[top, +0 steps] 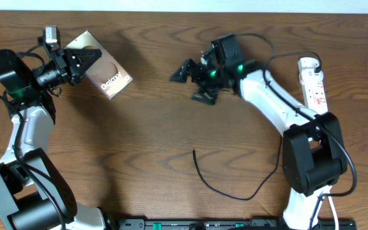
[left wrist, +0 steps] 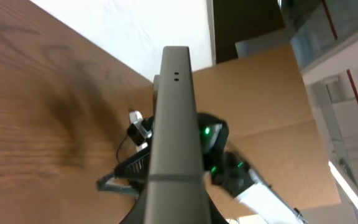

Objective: Plug charger to phone and switch on socket
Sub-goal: 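Release the phone from the right gripper and move the left gripper left, then lower the right gripper and grasp the black cable's plug end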

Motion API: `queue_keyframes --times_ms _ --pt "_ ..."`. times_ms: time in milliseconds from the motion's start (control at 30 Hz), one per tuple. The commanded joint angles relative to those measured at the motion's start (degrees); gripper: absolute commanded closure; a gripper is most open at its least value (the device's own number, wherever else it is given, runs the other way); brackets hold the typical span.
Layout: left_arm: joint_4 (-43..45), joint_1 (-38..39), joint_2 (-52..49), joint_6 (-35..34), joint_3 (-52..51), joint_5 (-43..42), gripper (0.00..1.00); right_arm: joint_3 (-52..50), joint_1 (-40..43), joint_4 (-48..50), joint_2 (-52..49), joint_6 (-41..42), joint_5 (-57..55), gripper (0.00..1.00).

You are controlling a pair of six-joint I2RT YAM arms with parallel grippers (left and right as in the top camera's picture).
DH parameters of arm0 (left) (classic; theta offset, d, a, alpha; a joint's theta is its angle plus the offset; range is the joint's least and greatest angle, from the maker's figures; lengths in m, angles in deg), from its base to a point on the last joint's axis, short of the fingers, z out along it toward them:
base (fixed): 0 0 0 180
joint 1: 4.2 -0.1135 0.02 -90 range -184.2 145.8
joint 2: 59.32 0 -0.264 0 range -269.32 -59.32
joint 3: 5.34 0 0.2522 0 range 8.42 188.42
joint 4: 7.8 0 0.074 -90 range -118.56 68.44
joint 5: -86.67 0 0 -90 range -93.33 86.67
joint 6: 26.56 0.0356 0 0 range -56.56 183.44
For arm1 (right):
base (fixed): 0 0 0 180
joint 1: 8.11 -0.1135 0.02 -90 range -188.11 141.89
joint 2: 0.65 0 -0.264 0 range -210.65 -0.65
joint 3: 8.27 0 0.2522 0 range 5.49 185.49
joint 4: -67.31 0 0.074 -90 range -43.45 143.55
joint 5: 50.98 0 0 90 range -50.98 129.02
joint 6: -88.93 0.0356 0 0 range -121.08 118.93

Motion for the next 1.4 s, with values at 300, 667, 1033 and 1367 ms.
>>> queue_keyframes --times_ms 300,667,1033,1367 --pt "0.4 0.2 0.7 3.3 0.3 -3.0 0.93 10.8 -4.4 -32.9 0.4 -19.9 -32.8 0.02" --pt "0.4 0.1 0.7 6.0 0.3 -3.0 0.93 1.7 -16.2 -35.1 0.4 -19.9 -34.5 0.01" --pt "0.4 -0.1 0.7 7.1 0.3 -3.0 0.93 -10.4 -22.2 -31.9 0.4 -13.9 -35.3 0.18" --pt "0.4 -3.8 0.7 7.0 0.3 -3.0 0.93 -14.1 -23.7 -25.9 0.4 -13.6 -35.3 0.26"
